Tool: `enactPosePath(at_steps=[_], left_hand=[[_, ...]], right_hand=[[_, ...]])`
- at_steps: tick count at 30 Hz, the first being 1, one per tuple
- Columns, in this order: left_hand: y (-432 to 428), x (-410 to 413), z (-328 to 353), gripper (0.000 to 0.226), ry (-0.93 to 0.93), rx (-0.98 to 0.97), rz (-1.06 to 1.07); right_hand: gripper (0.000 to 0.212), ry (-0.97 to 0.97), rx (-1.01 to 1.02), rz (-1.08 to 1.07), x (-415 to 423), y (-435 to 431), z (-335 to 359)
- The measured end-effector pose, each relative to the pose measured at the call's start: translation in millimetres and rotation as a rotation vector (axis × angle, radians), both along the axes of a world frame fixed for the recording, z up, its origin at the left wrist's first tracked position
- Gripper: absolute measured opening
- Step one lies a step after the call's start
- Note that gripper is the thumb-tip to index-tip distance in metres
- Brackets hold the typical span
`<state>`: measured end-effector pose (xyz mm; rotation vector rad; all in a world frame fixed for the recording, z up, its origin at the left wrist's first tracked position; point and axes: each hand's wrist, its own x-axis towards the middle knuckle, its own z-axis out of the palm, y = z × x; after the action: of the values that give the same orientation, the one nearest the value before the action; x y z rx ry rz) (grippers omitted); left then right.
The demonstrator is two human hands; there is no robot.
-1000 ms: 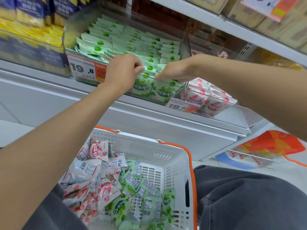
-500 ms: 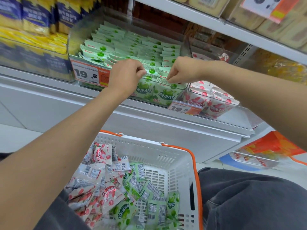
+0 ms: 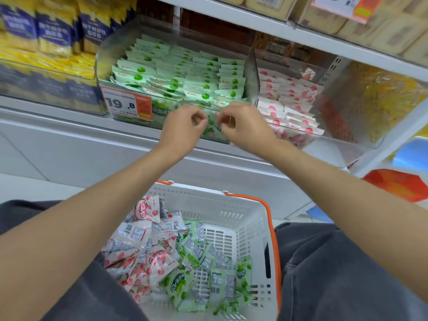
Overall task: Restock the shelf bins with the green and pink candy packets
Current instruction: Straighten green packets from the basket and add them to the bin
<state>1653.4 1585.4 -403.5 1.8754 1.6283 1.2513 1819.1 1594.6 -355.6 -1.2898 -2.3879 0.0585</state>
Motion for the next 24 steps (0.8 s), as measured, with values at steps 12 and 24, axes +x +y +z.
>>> enactPosePath(at_steps=[12,24], left_hand=[[-90.4,-6.4,-174.9,0.025,0.336,-0.955,-0.167],[-96.6,-10.2,-207.0,0.025,0.496,-1.088,-0.223]], right_hand=[[0.021,0.103,-1.236,-0.355,40.4,-120.5,-276.7],[0.026,-0.054,-1.384,-0.352,-6.6,-167.5,-330.8]])
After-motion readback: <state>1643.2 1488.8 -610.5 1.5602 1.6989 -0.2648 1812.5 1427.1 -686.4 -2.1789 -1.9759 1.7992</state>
